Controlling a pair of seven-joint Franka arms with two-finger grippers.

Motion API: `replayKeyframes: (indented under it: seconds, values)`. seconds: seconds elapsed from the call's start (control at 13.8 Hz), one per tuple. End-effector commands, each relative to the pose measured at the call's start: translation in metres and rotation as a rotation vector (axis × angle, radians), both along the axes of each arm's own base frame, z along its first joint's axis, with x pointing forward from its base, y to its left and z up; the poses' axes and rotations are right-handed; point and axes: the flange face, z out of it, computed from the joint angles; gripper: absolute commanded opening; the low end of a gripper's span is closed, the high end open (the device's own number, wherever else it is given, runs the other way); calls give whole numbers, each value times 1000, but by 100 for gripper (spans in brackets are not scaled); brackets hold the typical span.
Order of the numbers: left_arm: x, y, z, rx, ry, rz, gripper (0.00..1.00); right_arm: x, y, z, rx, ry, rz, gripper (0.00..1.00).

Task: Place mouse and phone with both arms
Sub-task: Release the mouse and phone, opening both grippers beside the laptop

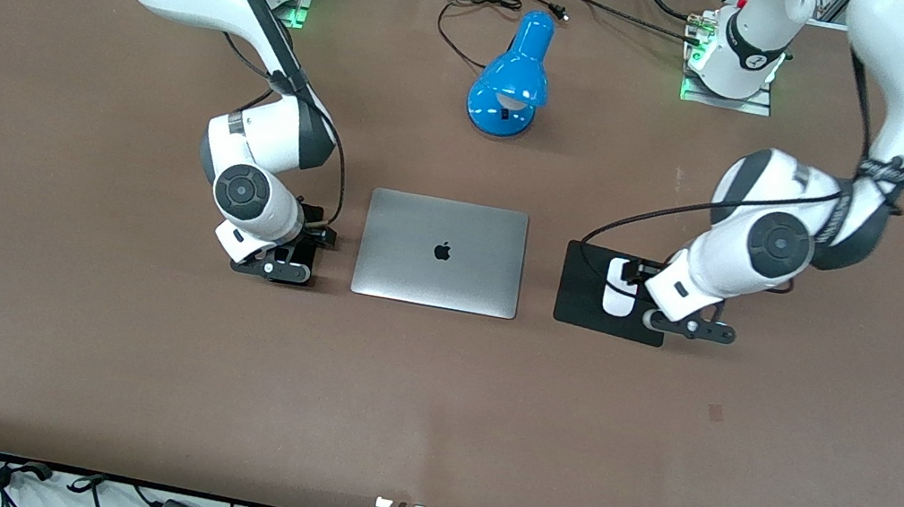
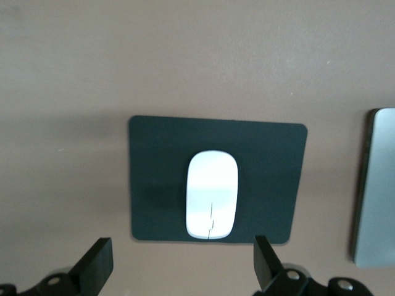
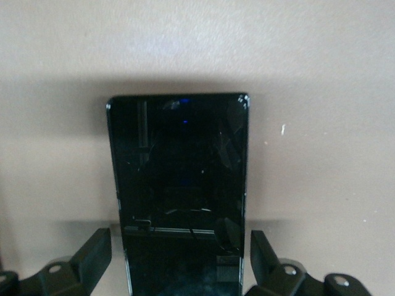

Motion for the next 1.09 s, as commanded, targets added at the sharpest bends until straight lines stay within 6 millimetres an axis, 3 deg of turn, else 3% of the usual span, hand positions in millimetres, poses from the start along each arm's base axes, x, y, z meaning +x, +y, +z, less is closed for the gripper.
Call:
replayKeyframes:
  seconds: [0.0,0.15,0.36,0.51,0.73,0.87,1.02]
  values:
    - [20,23,52,36,27,7,100,35,-13,56,14,-74,-64,100]
    - [32,52,94,31,49,-23,100,63,-50,117,21,-118,-123,100]
    - [29,85,152,36,119,-48,100,72,-102,199,-11,-88,-205,100]
    - [27,89,186,35,118,-50,100,70,-140,251,-12,-117,-263,100]
    - [16,99,226,75,59,-31,100,49,-192,324,-21,-125,-246,100]
    - [15,102,233,110,43,-47,100,41,-231,371,-6,-92,-225,100]
    - [2,118,260,89,-1,-41,100,38,-264,409,-5,-56,-231,100]
